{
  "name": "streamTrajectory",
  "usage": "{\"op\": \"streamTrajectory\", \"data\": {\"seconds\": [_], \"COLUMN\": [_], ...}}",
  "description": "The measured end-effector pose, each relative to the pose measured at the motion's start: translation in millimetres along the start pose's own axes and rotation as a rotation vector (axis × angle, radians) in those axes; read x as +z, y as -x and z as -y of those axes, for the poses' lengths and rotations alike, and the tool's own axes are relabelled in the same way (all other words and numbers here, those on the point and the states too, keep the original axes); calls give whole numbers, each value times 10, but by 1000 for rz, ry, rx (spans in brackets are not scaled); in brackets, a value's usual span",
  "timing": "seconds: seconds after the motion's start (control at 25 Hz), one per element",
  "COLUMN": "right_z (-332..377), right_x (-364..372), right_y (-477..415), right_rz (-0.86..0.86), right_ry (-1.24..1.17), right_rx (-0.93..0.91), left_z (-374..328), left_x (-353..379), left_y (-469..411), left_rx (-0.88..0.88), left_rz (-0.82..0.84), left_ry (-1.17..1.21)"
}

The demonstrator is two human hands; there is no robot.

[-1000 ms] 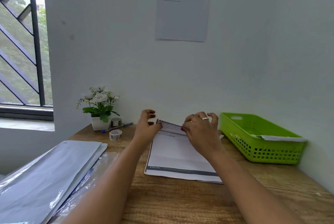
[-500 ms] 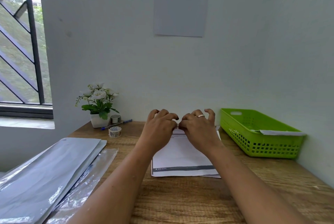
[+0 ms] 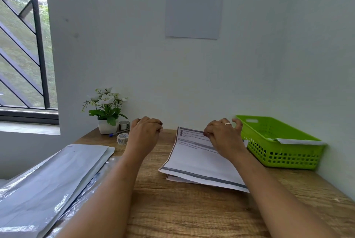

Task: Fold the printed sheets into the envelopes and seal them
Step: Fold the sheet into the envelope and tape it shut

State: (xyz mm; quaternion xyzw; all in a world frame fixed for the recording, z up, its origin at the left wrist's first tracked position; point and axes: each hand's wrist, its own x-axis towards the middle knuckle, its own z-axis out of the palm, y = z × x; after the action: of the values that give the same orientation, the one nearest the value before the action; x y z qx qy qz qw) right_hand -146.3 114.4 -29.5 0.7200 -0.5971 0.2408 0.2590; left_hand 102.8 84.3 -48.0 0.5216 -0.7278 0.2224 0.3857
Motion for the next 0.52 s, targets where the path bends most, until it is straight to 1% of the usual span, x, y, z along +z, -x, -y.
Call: {"op": "streamTrajectory", "data": {"seconds": [0.04,0.12,0.2,0.28,0.36,0.52], "right_z": [0,50,130,191,198,201], "right_x": [3,14,23,18,11,3], "right_y": [-5,-18,-13,3,13,32], "right_rz": [10,6,-24,-40,-35,-5], "right_ry": [-17,-24,-20,-27,-55,-74], "right_rx": [1,-31,-81,-109,-116,-147], "left_z": [-21,-209,-499,-735,-802,-704], "left_x": [2,-30,-43,-13,29,62], "left_y": [-11,-54,-86,-81,-78,-73], "left_rx": [17,128,272,351,350,245], "left_rz": [-47,-96,-83,-69,-38,55], "left_ry": [4,5,-2,-39,-81,-121]}}
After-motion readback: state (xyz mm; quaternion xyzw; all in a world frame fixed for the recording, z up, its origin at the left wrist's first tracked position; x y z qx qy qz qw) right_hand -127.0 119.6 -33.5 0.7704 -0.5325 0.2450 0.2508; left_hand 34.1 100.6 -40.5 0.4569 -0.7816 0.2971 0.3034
